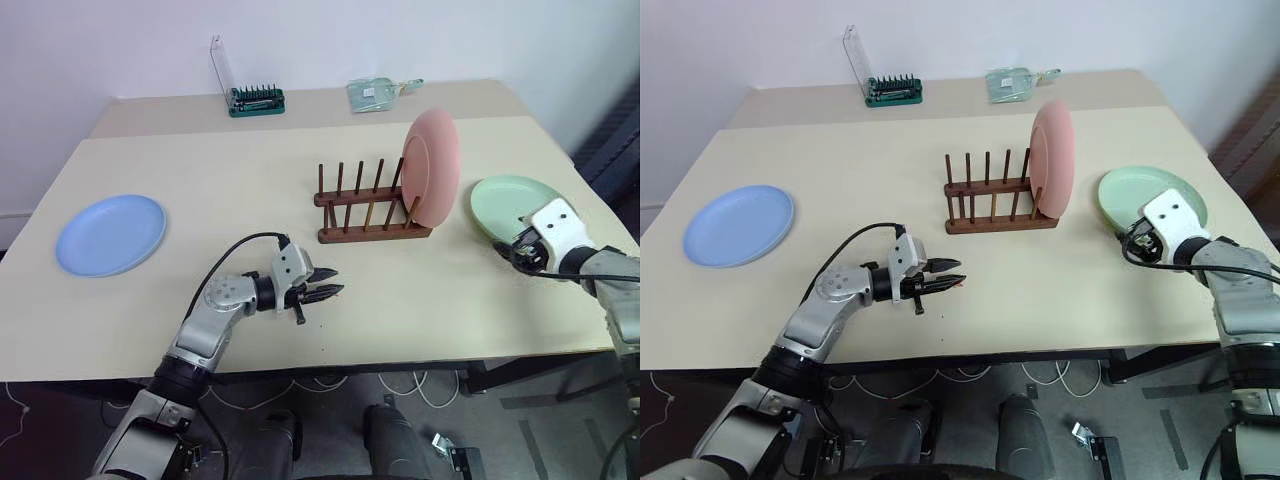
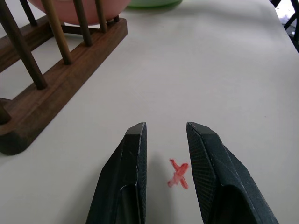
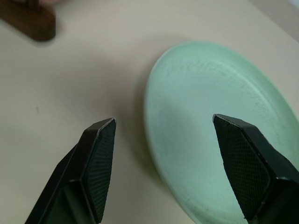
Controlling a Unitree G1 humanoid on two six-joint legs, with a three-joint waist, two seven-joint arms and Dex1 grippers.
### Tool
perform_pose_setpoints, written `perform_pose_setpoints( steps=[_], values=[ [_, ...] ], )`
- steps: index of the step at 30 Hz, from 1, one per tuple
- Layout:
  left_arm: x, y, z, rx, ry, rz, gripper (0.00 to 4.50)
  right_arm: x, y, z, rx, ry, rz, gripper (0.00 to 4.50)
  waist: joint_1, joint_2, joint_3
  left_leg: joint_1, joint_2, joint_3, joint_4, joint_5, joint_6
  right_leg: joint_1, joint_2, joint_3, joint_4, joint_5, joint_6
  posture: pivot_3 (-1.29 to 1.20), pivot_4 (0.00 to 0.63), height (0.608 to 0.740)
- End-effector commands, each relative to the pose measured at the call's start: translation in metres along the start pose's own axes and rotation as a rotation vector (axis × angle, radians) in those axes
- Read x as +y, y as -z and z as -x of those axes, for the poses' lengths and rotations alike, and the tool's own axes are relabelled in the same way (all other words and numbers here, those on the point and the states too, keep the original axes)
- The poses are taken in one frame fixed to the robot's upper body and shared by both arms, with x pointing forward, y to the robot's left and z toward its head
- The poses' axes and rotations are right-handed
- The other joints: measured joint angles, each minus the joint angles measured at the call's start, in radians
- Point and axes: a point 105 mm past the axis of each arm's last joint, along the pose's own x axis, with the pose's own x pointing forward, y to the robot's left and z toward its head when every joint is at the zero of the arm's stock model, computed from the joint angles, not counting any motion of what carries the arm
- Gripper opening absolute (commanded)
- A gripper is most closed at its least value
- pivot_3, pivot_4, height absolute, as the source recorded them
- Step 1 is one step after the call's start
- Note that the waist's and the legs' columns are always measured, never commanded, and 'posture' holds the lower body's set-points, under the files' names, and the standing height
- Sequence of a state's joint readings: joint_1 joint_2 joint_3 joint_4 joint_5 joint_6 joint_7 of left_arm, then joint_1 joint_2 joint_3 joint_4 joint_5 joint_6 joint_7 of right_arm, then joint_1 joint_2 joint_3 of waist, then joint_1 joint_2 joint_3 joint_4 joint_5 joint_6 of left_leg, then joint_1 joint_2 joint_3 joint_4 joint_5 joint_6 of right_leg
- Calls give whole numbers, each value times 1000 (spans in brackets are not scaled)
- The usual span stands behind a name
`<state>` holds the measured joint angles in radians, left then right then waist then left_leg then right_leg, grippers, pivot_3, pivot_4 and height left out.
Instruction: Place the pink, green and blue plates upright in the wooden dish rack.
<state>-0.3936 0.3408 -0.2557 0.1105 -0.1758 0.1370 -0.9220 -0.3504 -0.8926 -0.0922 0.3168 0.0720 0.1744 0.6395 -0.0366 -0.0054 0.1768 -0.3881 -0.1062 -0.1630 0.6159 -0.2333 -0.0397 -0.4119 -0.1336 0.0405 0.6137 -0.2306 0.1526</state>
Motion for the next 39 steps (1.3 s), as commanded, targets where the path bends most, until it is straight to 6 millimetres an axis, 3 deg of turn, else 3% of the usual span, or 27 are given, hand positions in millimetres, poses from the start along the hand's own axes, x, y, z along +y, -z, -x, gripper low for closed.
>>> perform_pose_setpoints(
  steps=[1,3,6,9,11,17,19,21,22,24,25,28,32,35,39],
  values=[
    [0,-5,1,-19,-3,-24,1346,-8,4,-6,29,33,57,3358,2,0,0,0,0,0,0,0,0,0,0,0,0,0,0,0,150,740],
    [-1,-3,3,-15,-7,-17,1346,-8,10,-12,57,40,66,3358,4,0,0,0,0,-1,0,0,0,0,0,0,0,0,0,0,150,740],
    [-1,-3,5,-14,-14,-12,1346,-9,17,-16,90,51,93,2564,6,0,0,0,0,-1,0,0,0,0,0,0,0,0,0,0,150,740],
    [-1,-2,5,-14,-17,-11,1346,-13,22,-17,108,70,121,888,18,0,0,0,0,-1,0,0,0,0,0,0,0,0,0,0,150,740],
    [-1,-2,5,-14,-19,-11,1346,-15,21,-16,100,81,129,64,22,0,0,0,0,-1,0,0,0,0,0,0,-1,0,0,0,150,740],
    [-1,-1,5,-11,-25,-10,1346,-32,-4,-5,-3,201,223,64,23,0,0,0,-1,-1,0,0,0,0,0,0,-1,0,0,0,150,740],
    [-1,-1,5,-12,-22,-9,1346,-56,-39,6,-135,343,237,64,21,0,0,0,-1,-1,0,0,0,0,0,1,-1,0,0,0,150,740],
    [-1,-2,3,-13,-16,-9,1346,-83,-100,29,-373,491,162,64,18,3,1,0,-1,0,0,0,0,0,0,1,0,0,0,0,150,740],
    [-1,-2,3,-13,-14,-10,1346,-90,-121,39,-463,526,117,64,15,4,2,-1,-1,1,0,0,0,-1,0,2,0,0,0,0,150,740],
    [-1,-2,1,-15,-11,-11,1346,-100,-167,63,-734,496,-202,64,9,6,3,-1,0,3,0,0,0,-2,0,4,1,0,0,0,150,740],
    [-1,-2,0,-15,-10,-11,1346,-99,-180,70,-813,446,-318,64,9,5,3,-1,1,3,-1,0,0,-3,1,4,1,0,0,0,150,740],
    [-1,-3,-1,-19,-11,-10,1346,-84,-215,95,-1005,255,-394,64,26,0,0,-1,2,-1,-1,0,0,-2,2,2,1,0,0,0,150,740],
    [-1,-4,0,-29,-15,-1,1346,-21,-253,124,-1172,-300,-502,64,33,-1,0,-2,0,-5,1,0,0,1,-1,-1,-2,0,-1,0,150,740],
    [0,-5,2,-39,-21,9,1346,13,-256,122,-1127,-514,-539,64,28,0,1,-2,0,-5,1,0,1,1,-1,-1,-2,0,-1,0,150,740],
    [1,-6,5,-53,-24,24,1346,50,-256,100,-1028,-723,-686,64,19,0,0,-1,1,-4,1,0,1,0,0,-1,-1,0,-1,0,150,740]
  ],
)
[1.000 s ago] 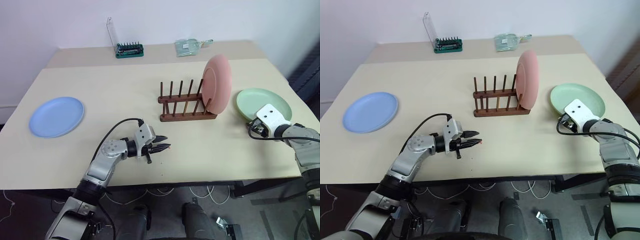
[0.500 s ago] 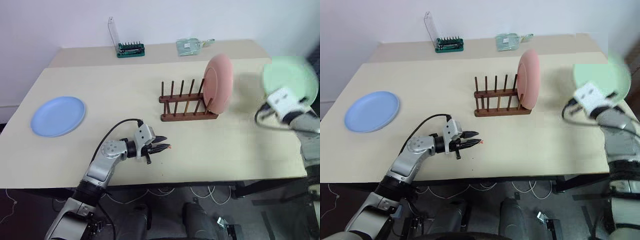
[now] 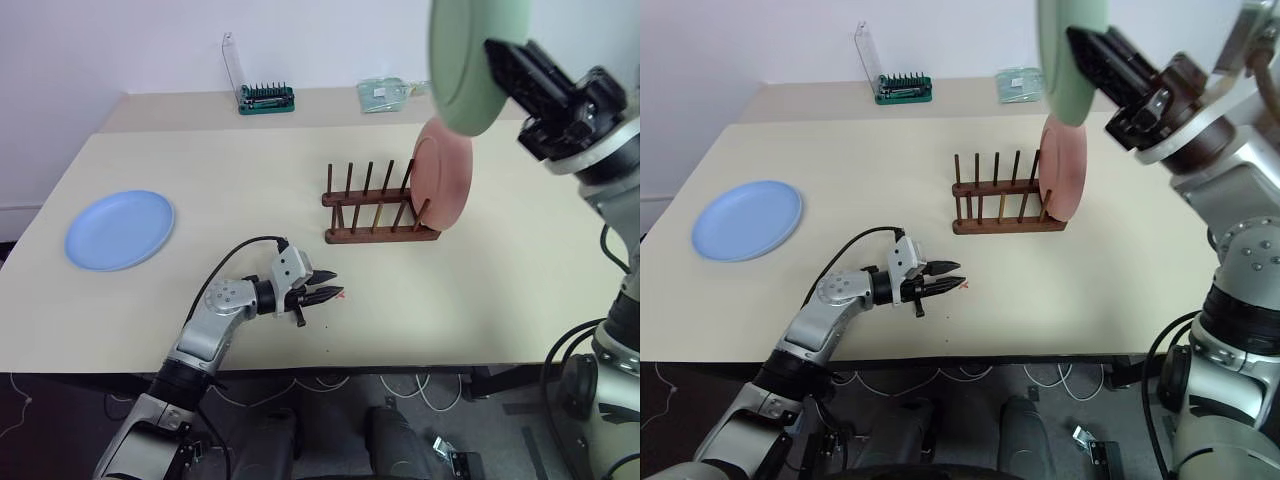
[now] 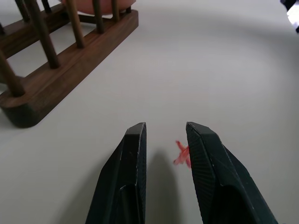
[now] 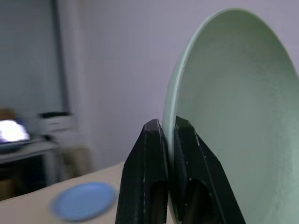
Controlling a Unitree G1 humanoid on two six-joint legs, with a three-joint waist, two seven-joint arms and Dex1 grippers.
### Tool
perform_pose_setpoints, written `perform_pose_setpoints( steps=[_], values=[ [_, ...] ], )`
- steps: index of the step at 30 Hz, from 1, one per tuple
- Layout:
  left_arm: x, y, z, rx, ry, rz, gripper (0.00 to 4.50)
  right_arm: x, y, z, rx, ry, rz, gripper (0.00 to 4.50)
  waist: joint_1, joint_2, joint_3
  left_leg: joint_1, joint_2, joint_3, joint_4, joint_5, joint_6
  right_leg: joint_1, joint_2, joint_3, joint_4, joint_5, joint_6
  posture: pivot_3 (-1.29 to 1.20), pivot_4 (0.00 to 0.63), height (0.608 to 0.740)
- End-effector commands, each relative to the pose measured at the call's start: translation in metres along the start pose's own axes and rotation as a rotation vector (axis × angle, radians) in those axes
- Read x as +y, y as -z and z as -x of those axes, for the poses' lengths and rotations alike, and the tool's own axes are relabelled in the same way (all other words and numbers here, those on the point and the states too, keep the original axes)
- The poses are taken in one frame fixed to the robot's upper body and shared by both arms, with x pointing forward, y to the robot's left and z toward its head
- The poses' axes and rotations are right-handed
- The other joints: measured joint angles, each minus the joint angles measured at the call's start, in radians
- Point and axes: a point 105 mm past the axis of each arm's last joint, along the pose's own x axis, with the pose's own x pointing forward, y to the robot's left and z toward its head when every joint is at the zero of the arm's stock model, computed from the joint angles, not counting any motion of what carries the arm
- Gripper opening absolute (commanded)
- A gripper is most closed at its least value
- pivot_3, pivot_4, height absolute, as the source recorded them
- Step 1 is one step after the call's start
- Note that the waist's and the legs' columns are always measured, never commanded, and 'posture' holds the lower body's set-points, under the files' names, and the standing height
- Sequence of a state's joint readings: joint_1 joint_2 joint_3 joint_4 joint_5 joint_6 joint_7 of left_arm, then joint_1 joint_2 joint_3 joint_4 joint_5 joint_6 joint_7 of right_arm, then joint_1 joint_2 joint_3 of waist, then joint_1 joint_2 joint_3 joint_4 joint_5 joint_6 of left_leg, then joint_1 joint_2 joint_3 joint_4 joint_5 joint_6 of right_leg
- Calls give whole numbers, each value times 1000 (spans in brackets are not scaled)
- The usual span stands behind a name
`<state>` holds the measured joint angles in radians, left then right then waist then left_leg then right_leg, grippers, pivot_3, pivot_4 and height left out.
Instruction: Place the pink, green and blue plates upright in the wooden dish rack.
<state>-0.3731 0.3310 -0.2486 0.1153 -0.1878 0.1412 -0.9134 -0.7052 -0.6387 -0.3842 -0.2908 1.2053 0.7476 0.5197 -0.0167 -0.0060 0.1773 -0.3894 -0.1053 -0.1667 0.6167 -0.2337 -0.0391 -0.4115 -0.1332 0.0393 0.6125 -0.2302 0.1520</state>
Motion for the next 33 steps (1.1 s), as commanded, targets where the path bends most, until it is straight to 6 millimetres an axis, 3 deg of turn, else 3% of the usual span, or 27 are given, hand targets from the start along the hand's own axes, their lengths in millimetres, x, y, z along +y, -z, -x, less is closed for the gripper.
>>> perform_pose_setpoints(
  steps=[1,4,8,19,30,33],
  values=[
    [3,-12,6,-53,-11,-7,1346,10,29,-9,62,-52,-155,64,-1,0,0,0,0,0,0,0,0,0,0,0,0,0,0,0,150,740],
    [4,-14,8,-63,-11,4,1346,4,49,-11,115,-20,-213,64,3,0,0,-1,0,0,0,0,0,-1,0,0,1,0,0,0,150,740],
    [4,-14,9,-61,-10,8,1346,-23,66,-16,146,109,-272,64,5,0,0,-1,-1,0,0,0,0,-2,0,0,1,0,0,0,150,740],
    [3,-13,9,-59,-15,12,1346,-57,76,-13,148,270,-334,64,1,0,0,-1,-1,0,-1,0,0,-3,0,1,2,0,0,0,150,740],
    [2,-14,7,-56,-7,8,1346,-66,80,-11,133,335,-412,64,1,0,0,-1,-1,0,-1,0,0,-3,0,1,2,0,0,0,150,740],
    [3,-14,8,-54,-10,7,1346,-66,81,-13,142,335,-404,1074,1,0,0,-1,-1,0,-1,0,0,-3,0,1,2,0,0,0,150,740]
  ],
)
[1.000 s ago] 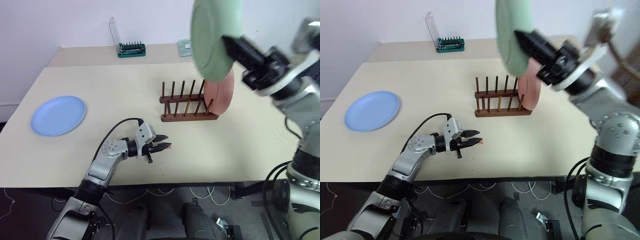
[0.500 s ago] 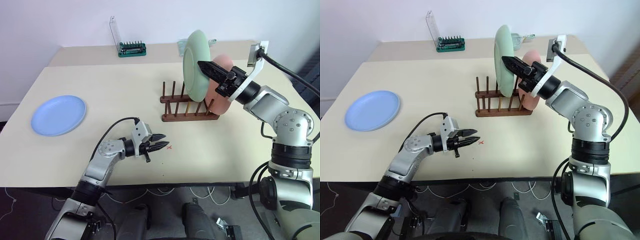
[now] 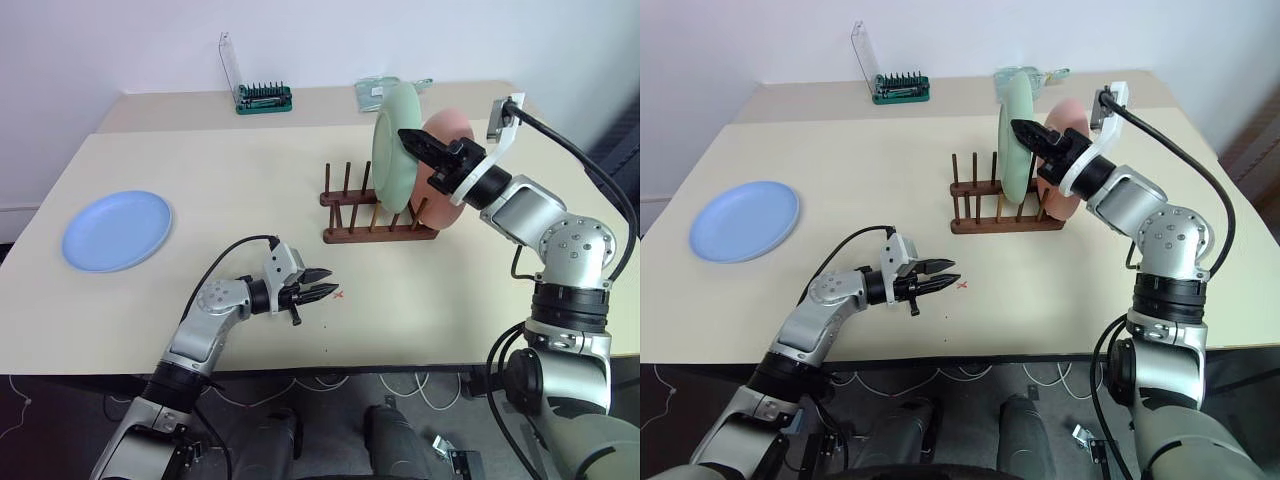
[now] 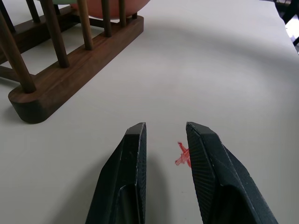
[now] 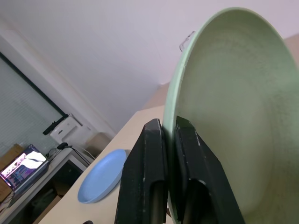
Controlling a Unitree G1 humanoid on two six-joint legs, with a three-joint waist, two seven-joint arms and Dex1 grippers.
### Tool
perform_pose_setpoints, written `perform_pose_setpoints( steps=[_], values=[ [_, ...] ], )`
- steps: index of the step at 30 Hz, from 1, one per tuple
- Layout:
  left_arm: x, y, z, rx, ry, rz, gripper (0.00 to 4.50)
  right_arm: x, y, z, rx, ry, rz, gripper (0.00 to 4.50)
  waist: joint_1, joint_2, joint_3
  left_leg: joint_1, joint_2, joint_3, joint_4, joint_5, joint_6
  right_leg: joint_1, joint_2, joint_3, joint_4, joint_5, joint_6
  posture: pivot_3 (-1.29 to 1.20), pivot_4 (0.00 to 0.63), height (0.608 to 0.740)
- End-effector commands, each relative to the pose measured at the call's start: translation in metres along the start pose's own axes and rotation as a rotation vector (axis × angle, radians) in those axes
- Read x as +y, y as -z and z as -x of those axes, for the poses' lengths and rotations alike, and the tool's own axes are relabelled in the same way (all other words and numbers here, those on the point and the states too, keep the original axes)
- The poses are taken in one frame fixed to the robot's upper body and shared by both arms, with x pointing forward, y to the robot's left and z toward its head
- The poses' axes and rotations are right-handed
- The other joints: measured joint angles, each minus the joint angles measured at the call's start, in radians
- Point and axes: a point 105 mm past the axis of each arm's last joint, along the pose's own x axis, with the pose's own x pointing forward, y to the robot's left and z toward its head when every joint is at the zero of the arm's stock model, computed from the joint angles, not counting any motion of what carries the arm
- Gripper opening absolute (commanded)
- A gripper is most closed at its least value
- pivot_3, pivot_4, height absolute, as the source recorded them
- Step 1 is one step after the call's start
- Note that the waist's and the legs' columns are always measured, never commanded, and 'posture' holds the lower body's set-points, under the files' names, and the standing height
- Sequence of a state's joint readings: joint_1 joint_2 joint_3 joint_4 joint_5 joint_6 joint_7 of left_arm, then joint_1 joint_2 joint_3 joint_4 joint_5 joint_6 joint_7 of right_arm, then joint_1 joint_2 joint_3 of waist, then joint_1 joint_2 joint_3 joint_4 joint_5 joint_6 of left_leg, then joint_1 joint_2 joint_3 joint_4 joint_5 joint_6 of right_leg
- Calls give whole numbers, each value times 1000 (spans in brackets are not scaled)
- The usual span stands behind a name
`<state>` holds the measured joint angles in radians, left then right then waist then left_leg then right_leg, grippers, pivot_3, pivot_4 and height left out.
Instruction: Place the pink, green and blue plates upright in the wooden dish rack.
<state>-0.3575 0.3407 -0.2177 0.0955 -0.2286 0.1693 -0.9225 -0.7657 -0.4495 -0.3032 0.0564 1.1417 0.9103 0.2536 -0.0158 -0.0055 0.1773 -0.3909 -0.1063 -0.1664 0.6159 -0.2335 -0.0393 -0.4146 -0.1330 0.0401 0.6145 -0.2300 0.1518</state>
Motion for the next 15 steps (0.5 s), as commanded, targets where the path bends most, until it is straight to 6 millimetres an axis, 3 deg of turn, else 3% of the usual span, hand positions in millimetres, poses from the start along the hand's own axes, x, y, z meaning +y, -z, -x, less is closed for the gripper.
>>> perform_pose_setpoints(
  steps=[1,6,8,15],
  values=[
    [0,-12,0,-32,4,-34,1346,13,-14,-4,-44,-39,26,1541,0,0,0,0,0,0,0,0,0,0,0,0,0,0,0,0,150,740],
    [0,-12,1,-30,-1,-34,1346,17,-17,-6,-52,-36,61,4046,0,0,0,0,0,0,0,0,0,0,0,0,0,0,0,0,150,740],
    [1,-12,2,-29,-6,-35,1346,20,-21,-6,-53,-21,136,4046,0,0,0,0,0,0,0,0,0,0,0,0,0,0,0,0,150,740],
    [5,-13,4,-33,-32,-34,1346,43,-38,-5,-18,58,681,4046,0,0,0,0,0,1,0,0,0,-1,0,0,0,0,0,0,150,740]
  ],
)
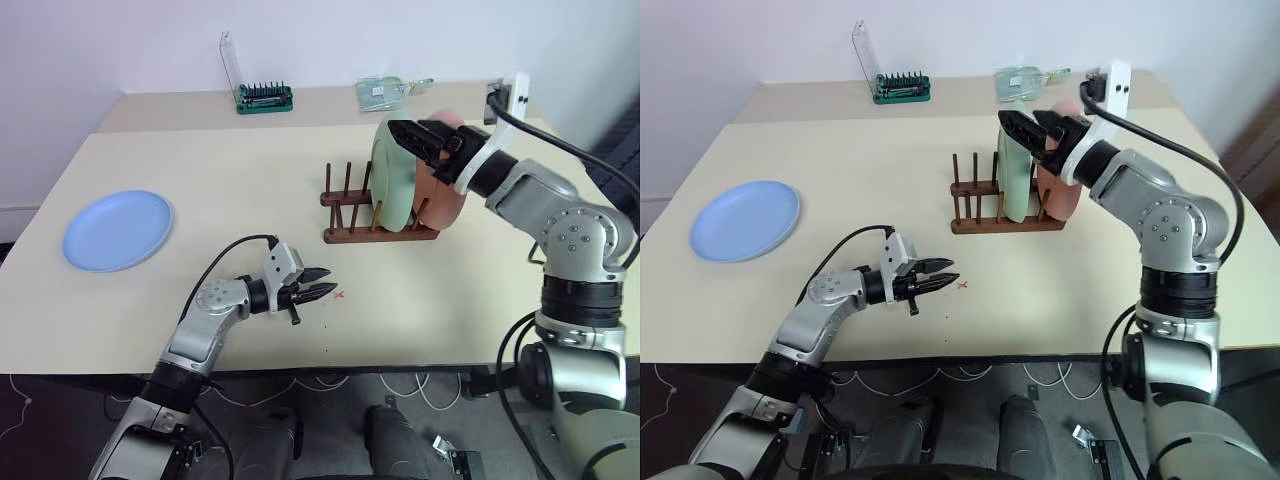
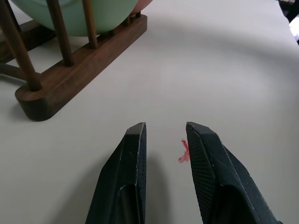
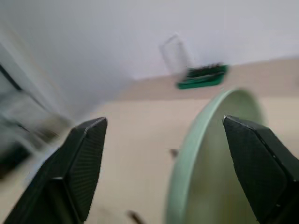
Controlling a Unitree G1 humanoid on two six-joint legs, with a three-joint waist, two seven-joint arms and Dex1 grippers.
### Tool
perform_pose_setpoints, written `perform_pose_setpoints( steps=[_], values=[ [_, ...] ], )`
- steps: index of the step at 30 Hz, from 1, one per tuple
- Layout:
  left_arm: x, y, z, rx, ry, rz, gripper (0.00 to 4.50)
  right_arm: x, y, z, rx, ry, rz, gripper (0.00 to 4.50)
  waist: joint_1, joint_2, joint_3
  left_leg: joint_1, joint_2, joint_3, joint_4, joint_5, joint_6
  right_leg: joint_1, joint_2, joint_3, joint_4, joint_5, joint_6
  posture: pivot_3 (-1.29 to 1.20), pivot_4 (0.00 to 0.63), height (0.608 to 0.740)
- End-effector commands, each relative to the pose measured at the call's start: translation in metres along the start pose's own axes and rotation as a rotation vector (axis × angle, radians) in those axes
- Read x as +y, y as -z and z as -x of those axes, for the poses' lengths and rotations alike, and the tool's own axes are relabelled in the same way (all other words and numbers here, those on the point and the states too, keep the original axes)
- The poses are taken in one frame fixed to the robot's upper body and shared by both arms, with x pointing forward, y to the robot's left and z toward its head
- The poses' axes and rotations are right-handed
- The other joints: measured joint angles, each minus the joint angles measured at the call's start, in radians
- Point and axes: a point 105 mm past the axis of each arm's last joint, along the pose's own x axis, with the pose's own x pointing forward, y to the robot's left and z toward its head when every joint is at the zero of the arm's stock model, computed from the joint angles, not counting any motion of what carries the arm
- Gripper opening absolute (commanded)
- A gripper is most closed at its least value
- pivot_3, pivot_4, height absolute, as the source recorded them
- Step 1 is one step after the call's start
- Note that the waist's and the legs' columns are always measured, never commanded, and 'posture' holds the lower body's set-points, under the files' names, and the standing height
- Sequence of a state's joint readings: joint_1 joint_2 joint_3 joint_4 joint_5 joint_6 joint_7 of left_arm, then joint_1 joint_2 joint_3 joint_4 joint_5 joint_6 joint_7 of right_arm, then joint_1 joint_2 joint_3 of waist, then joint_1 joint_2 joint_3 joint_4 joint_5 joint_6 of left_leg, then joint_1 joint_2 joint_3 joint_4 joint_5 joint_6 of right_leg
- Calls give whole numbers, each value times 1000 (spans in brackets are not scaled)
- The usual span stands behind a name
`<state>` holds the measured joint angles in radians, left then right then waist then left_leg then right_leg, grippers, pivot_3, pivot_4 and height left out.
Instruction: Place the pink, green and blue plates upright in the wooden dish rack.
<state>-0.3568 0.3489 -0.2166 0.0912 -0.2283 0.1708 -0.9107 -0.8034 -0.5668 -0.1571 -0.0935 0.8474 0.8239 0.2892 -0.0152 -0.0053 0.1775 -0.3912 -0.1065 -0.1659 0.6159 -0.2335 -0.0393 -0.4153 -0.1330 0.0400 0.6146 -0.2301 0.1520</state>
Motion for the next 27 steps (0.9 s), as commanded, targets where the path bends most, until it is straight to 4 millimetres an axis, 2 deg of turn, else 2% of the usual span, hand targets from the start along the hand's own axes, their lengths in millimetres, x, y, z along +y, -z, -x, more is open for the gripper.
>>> perform_pose_setpoints(
  steps=[1,3,4,5,6,9,10,11,12,14,15,17,19,22,24,27],
  values=[
    [4,-15,3,-53,-22,-6,1346,19,-32,4,-72,-14,312,4046,0,0,0,0,0,0,0,0,0,0,0,0,0,0,0,0,150,740],
    [7,-20,5,-78,-38,20,1346,22,-34,5,-71,-12,452,4046,0,0,0,0,0,0,0,0,0,0,0,0,0,0,0,0,150,740],
    [12,-24,7,-97,-63,50,1592,26,-35,6,-79,-27,535,4091,-1,0,0,0,0,0,0,0,0,0,0,0,0,0,0,0,150,740],
    [26,-35,14,-154,-148,68,1880,36,-33,6,-82,-70,615,4110,-1,0,0,0,0,1,0,0,0,0,0,0,0,0,0,0,150,740],
    [36,-44,20,-196,-209,82,2198,43,-31,7,-84,-104,669,4110,-2,0,0,0,0,1,0,0,0,0,0,0,0,0,0,0,150,740],
    [71,-58,45,-240,-464,51,3698,61,-20,5,-70,-197,817,4110,-5,-1,0,0,1,0,0,0,0,-1,0,0,0,0,0,0,150,740],
    [86,-60,60,-232,-581,34,4214,67,-13,4,-57,-235,838,4110,-5,-1,0,0,1,1,0,0,0,-1,0,0,0,0,0,0,150,740],
    [103,-66,82,-255,-725,25,4412,72,-5,3,-46,-268,854,4110,-4,-1,0,0,1,1,0,0,0,0,0,0,0,0,0,0,150,740],
    [112,-71,98,-274,-820,23,4412,75,1,2,-39,-289,863,4110,-5,-1,0,0,1,1,0,0,0,0,0,0,0,0,0,0,150,740],
    [134,-85,148,-354,-1095,27,4412,78,9,-2,-36,-311,840,4110,-5,-2,1,0,1,1,0,0,-1,0,0,0,0,0,0,0,150,740],
    [145,-85,179,-341,-1281,36,4412,79,12,-4,-35,-318,829,4110,-5,-2,1,0,1,0,0,0,-1,-1,0,0,0,0,0,0,150,740],
    [155,-80,225,-303,-1558,76,4412,79,15,-6,-31,-332,824,4110,0,-3,1,0,1,0,0,1,-1,-1,0,0,0,0,0,0,150,740],
    [156,-70,257,-234,-1753,116,4412,79,18,-7,-26,-342,827,4110,3,-4,1,0,1,0,0,1,-2,-1,0,0,0,0,0,0,150,740],
    [149,-50,289,-96,-1934,187,4412,78,23,-9,-17,-357,830,4110,5,-5,0,0,0,0,0,1,-2,0,0,0,0,1,1,0,150,740],
    [144,-33,295,-64,-1971,317,4412,78,25,-11,-17,-369,840,4110,6,-6,0,0,0,-1,0,1,-2,0,0,0,0,1,1,0,150,740],
    [140,-6,291,-6,-1964,515,4412,82,21,-12,-51,-386,836,4110,4,-7,0,0,0,-1,0,1,-2,0,0,0,0,1,1,0,150,740]
  ],
)
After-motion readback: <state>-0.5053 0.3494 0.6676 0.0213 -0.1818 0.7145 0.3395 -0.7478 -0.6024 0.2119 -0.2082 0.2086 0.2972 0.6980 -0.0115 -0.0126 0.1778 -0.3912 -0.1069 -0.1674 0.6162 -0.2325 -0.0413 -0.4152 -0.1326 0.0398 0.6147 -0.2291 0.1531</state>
